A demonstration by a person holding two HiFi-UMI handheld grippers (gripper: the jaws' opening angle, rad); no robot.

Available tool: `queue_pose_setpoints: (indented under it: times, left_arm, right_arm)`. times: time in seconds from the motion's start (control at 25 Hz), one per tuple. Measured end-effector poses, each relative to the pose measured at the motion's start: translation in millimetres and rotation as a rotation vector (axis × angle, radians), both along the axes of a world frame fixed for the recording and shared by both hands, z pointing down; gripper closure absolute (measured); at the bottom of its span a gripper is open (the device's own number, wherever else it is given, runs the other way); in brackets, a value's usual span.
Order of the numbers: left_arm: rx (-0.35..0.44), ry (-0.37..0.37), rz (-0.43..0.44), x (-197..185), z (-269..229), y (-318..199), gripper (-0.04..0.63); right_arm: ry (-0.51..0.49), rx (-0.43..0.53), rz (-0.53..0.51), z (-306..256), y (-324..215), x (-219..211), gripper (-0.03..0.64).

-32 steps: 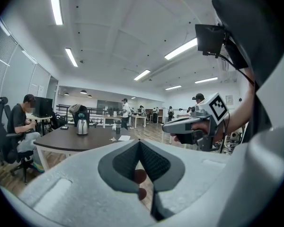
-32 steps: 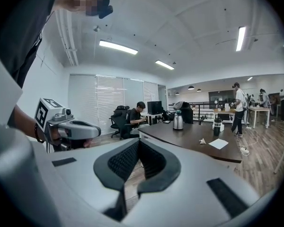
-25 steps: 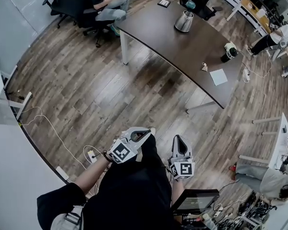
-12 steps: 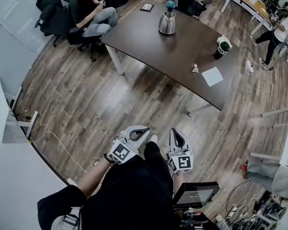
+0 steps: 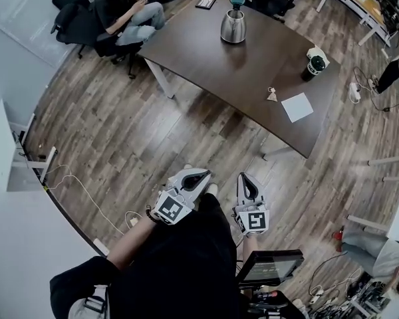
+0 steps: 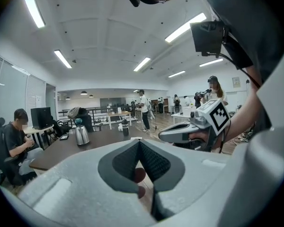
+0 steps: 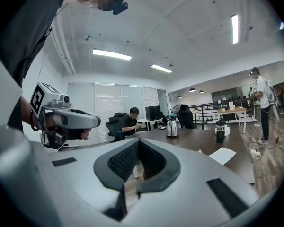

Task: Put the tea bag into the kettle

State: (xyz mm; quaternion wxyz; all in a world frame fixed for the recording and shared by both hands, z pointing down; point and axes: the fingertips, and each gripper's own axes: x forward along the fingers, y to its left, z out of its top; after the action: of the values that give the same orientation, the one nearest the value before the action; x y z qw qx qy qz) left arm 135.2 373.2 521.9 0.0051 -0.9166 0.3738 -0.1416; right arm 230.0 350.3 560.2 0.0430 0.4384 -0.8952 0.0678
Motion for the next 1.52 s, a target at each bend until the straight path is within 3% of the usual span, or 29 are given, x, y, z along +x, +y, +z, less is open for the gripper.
queue_pose_setpoints:
  times: [0.16, 0.4, 0.56, 0.84, 1.04, 1.32, 1.52]
  left_arm:
    - [-0.038, -0.008, -0.033, -17.6, 12.8, -27.3, 0.603]
    - [-0.081, 0.086, -0.017, -31.9, 20.8, -81.1, 0.603]
    - [-0.059, 0.042, 0.007, -54.7, 23.0, -139.9, 0.603]
    - [-0.047, 0.070, 0.017, -111.9, 12.5, -235.7, 0.603]
    - [-0.083, 0.072, 0.013, -147.3, 22.1, -283.0, 0.603]
    - [-0.061, 0.074, 0.074, -137.2, 12.5, -319.9, 0.603]
    - [-0.093, 0.071, 0.105, -116.0, 18.2, -338.2, 0.603]
  right_arm:
    - [0.016, -0.038, 0.021, 13.6, -23.0, -1.6, 0.609]
    - [0.051, -0.086, 0.075, 19.0, -60.1, -6.2, 0.609]
    - [0.073, -0.086, 0.103, 12.2, -103.4, -24.7, 0.609]
    - [0.139, -0.093, 0.154, 1.8, -185.4, -47.7, 0.609]
    - [0.199, -0.045, 0.207, -9.5, -225.9, -64.5, 0.607]
    - [0.208, -0.078, 0.314, -1.1, -251.7, -46.2, 0.607]
    - [0.225, -0.114, 0.363, 17.9, -277.3, -15.2, 0.607]
